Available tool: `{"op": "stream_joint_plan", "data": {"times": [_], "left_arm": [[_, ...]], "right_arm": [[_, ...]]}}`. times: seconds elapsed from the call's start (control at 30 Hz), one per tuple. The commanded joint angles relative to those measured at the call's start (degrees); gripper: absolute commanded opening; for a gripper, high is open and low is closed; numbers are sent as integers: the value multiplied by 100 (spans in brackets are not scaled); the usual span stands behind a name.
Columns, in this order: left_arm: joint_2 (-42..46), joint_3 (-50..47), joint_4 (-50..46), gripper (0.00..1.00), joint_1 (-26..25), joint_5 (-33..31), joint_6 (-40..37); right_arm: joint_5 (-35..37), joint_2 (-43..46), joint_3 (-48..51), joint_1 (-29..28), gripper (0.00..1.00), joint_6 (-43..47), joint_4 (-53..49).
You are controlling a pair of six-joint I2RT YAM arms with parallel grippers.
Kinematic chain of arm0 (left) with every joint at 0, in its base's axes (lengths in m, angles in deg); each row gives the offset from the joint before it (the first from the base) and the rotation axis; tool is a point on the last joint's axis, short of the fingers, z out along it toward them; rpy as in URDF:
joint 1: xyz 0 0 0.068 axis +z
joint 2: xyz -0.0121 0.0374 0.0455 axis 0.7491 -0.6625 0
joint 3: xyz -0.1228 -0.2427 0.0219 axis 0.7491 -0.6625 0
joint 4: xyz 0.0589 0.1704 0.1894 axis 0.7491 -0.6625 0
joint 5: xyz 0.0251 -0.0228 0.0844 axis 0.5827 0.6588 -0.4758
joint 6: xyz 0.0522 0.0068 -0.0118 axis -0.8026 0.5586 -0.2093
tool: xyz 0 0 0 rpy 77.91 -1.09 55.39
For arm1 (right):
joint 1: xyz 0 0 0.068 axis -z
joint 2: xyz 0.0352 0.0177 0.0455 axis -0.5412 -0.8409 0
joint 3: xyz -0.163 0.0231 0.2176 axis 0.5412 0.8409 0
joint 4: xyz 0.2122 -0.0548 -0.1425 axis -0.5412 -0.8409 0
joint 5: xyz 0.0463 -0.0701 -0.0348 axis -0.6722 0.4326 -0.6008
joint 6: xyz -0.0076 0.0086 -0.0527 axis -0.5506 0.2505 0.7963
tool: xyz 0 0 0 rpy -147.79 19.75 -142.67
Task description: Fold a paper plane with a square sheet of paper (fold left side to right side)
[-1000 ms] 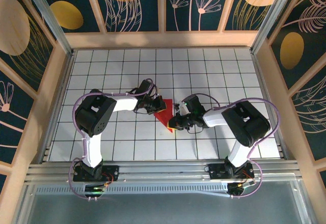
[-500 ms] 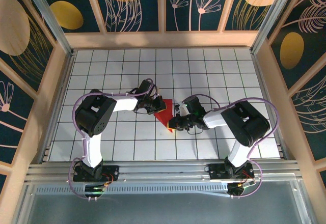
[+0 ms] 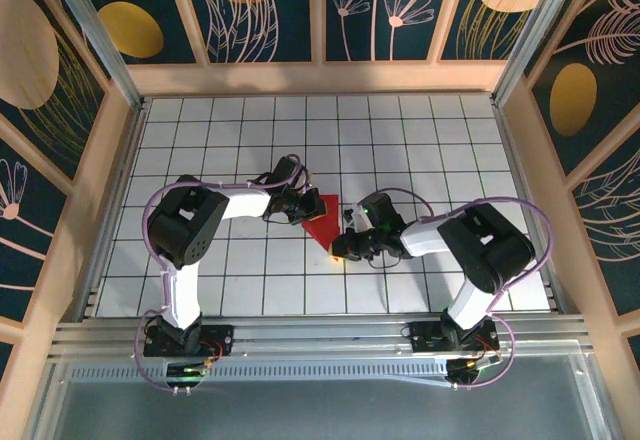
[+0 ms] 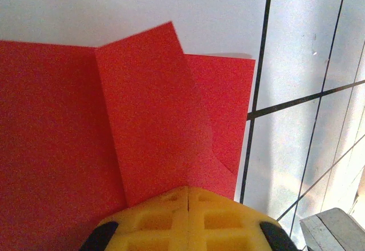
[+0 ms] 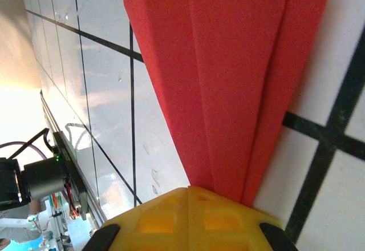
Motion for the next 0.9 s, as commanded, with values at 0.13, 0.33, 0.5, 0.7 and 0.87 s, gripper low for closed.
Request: {"op": "stream_joint_plan", "data": {"times": [0.13, 0.33, 0.5, 0.7, 0.87], "left_arm": [[-517, -146, -782, 0, -28, -707, -27], [-505, -116, -819, 0, -25, -699, -51], [-472, -103, -837, 0, -23, -690, -72], [-474, -76, -852, 0, -25, -676, -92], [-479, -41, -869, 0, -30, -663, -100]], "right_arm": [[-185, 254, 323, -139, 0, -1, -743], [-169, 567, 163, -134, 0, 178, -1326], [-384, 1418, -98, 93, 0, 234, -1699], [-389, 1411, -349, 343, 0, 115, -1350], [132, 750, -611, 302, 0, -221, -734]]}}
